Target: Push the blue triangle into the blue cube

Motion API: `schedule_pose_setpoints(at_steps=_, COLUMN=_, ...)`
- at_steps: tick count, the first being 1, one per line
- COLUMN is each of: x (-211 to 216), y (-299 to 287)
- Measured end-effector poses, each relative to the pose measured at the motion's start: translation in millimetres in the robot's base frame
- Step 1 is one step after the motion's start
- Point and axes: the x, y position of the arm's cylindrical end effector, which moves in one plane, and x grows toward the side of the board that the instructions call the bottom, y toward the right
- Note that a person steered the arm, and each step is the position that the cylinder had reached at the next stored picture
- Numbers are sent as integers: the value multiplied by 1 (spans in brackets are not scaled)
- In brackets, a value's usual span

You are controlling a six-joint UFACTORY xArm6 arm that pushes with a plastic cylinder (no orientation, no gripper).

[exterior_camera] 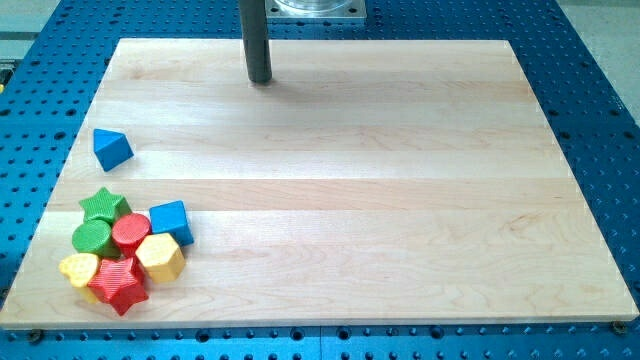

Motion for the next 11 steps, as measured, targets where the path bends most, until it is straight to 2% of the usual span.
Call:
schedule_pose_setpoints(at_steps=2, x=1, y=-180)
schedule_pose_setpoints(at_steps=3, x=76, y=-203)
schedule_pose_setpoints(at_steps=4, x=104, y=-199)
schedule_pose_setpoints(at_steps=6, x=123, y=-156)
schedule_pose_setpoints(at_steps=9, x=134, y=-188)
schedule_pose_setpoints(at_steps=11, x=172, y=-181)
